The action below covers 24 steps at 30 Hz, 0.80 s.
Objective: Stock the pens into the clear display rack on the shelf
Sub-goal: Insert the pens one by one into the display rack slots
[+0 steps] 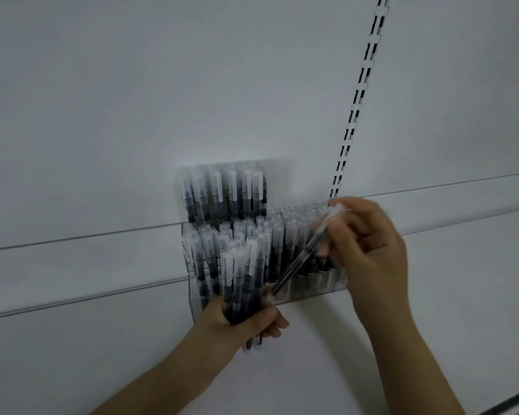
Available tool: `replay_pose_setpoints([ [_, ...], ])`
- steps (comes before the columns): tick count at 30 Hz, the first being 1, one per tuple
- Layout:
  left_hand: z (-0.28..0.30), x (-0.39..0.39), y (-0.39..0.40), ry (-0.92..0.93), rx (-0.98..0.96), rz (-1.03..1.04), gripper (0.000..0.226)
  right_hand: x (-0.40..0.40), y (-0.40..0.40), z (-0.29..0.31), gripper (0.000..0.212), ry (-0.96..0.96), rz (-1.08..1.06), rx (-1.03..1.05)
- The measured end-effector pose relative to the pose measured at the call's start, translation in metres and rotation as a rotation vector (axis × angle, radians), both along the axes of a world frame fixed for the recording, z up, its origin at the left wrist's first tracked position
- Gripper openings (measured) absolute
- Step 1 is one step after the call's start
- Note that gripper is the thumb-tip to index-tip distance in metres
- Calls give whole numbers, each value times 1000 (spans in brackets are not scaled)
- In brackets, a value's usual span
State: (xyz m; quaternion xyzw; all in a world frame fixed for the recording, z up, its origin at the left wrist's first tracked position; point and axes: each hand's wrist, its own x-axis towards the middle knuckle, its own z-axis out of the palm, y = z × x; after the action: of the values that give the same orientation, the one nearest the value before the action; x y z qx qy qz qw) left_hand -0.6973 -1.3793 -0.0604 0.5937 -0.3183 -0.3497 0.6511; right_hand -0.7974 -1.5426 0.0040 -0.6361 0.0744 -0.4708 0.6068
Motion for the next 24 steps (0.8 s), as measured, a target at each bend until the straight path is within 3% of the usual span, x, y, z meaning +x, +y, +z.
replay_pose_setpoints([
  [4,1,-1,0,11,-13,11,20,-5,-6,20,33,-157,-157,64],
  [10,1,0,0,14,-35,3,11,15,-19,69,6,-261,-247,-35],
  [20,-1,2,1,-1,-35,-27,16,63,-20,58,4,250,-131,-471],
  [24,-2,3,0,4,-38,-29,17,73,-17,51,12,430,-194,-705],
])
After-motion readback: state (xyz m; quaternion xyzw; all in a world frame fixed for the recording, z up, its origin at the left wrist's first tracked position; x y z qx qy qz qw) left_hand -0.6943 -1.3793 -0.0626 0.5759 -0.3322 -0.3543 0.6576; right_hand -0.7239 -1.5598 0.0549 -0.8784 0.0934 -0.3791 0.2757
